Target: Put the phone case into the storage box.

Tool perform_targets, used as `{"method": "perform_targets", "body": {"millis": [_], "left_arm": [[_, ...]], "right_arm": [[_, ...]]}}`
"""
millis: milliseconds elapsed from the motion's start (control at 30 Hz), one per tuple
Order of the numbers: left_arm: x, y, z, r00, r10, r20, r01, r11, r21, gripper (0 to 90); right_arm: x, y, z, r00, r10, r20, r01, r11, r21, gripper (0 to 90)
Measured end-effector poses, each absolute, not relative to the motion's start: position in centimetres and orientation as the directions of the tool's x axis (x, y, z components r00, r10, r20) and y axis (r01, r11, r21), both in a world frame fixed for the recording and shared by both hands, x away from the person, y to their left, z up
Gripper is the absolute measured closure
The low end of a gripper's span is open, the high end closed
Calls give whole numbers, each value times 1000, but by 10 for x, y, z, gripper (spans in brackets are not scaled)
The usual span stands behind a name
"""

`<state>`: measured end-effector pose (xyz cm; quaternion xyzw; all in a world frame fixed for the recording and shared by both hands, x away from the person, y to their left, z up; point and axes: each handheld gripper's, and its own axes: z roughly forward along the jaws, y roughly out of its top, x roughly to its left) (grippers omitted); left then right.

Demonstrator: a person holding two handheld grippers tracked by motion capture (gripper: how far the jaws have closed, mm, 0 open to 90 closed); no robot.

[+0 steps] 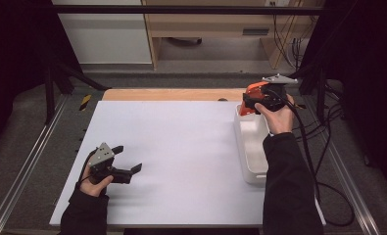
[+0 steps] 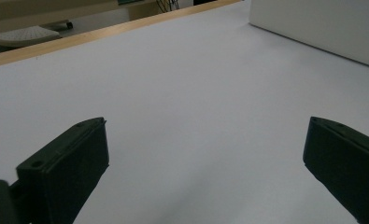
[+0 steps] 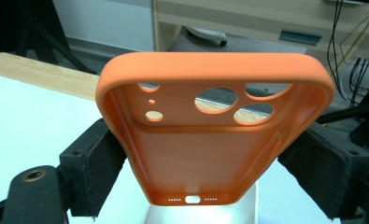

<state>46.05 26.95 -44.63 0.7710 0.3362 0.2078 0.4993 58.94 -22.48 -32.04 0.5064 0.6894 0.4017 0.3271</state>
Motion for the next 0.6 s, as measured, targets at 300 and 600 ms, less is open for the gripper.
{"method": "perform_targets", "body": {"millis": [300, 600], "left_arm": [[460, 269, -446, 689, 725, -14, 309, -276, 910, 0], [461, 269, -447, 691, 723, -10, 308, -282, 909, 0]], "right_arm": [[599, -222, -332, -250, 967, -57, 456, 170, 874, 161], [606, -219, -343, -209, 977, -38, 472, 134, 872, 159]]}}
